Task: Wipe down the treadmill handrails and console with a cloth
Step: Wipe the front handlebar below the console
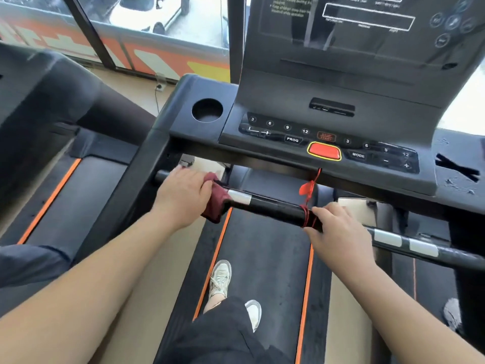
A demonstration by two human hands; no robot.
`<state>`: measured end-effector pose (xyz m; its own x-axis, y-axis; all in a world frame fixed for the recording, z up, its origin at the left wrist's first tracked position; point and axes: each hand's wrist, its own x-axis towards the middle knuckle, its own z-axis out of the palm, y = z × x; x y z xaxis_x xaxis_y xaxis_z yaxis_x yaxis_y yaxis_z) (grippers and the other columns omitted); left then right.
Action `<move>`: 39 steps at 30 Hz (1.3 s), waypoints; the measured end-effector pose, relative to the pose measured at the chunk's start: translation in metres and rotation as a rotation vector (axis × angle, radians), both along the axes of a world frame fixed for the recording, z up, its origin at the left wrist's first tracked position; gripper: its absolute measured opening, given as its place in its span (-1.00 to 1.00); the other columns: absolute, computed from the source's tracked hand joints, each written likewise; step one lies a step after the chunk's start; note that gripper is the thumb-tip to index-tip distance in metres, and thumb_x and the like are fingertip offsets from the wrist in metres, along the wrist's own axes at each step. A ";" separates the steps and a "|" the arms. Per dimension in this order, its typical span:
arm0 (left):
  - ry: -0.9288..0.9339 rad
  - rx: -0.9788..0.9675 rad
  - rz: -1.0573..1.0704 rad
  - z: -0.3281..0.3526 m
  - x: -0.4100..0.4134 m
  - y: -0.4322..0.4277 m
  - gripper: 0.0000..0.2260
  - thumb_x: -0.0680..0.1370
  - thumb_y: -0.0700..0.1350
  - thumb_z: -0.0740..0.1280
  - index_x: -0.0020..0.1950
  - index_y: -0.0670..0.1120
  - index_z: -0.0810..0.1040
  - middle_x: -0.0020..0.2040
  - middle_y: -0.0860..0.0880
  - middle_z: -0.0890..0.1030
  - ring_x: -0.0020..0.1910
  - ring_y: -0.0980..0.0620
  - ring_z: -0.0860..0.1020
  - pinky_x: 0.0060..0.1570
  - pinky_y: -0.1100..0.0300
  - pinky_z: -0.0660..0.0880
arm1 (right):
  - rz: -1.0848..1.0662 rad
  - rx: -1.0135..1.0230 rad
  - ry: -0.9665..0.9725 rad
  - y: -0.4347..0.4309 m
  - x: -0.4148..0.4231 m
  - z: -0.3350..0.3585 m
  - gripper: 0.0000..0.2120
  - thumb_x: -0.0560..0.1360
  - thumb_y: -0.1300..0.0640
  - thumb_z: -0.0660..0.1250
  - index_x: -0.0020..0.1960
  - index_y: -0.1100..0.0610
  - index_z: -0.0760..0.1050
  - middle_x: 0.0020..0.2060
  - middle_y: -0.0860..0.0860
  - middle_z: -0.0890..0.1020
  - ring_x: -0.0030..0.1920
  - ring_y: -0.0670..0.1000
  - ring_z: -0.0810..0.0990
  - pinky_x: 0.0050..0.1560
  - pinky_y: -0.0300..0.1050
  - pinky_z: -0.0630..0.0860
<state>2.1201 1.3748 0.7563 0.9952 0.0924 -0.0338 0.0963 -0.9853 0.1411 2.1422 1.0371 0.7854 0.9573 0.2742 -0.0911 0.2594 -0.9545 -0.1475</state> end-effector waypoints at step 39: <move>-0.167 -0.007 -0.140 -0.010 -0.013 -0.046 -0.62 0.67 0.10 0.13 0.30 -0.09 0.57 0.16 -0.06 0.62 0.21 -0.22 0.52 0.52 -0.21 0.20 | -0.003 -0.229 0.132 0.032 0.028 0.030 -0.93 0.34 0.09 0.33 -0.19 0.00 0.46 -0.27 -0.09 0.38 -0.14 0.05 0.40 -0.36 -0.18 0.22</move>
<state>2.1071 1.3288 0.7461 0.9901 -0.0471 0.1324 -0.0670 -0.9864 0.1504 2.1706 1.0689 0.8157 0.9340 0.2291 -0.2741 0.2491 -0.9676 0.0401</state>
